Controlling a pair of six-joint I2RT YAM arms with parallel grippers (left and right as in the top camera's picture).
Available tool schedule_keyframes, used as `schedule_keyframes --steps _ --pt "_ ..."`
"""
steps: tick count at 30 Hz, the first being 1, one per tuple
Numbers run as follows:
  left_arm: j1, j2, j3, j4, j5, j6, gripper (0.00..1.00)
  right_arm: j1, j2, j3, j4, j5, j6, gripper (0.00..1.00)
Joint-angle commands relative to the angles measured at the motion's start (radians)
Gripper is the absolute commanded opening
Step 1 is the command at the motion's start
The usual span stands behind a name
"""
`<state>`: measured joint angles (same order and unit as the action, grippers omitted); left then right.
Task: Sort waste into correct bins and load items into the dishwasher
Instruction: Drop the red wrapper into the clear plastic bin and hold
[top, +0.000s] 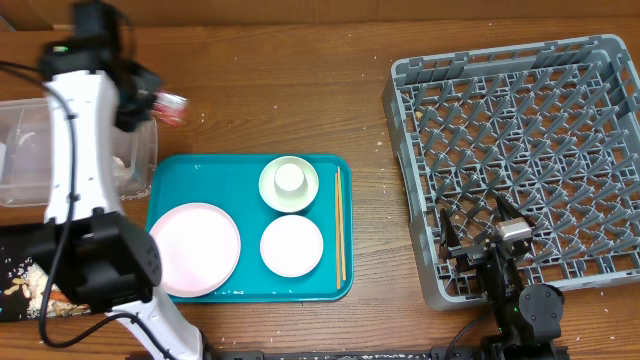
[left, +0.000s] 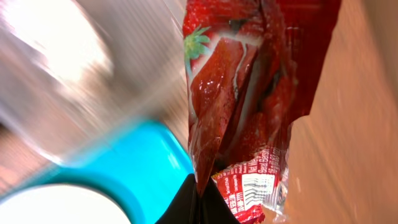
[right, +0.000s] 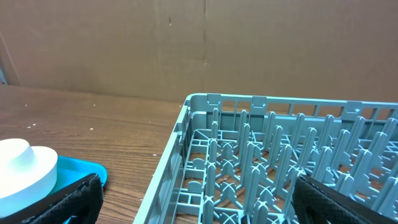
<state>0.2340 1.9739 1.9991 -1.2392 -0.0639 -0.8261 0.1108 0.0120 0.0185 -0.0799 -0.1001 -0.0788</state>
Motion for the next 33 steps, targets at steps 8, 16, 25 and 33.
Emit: schedule_keyframes --steps 8,16,25,33 --pt "0.28 0.001 0.008 -0.074 -0.247 0.041 1.0 -0.008 -0.008 -0.01 0.005 0.003 0.003 1.0" --pt "0.302 0.001 0.0 -0.295 0.208 0.192 1.0 -0.008 -0.008 -0.01 0.005 0.003 0.003 1.0" --pt "0.216 0.001 0.0 -0.211 0.035 0.35 1.0 -0.008 -0.008 -0.01 0.005 0.003 0.003 1.0" --pt "0.237 0.001 0.0 -0.185 0.031 0.347 1.0 -0.007 -0.008 -0.01 0.242 -0.432 0.004 1.0"
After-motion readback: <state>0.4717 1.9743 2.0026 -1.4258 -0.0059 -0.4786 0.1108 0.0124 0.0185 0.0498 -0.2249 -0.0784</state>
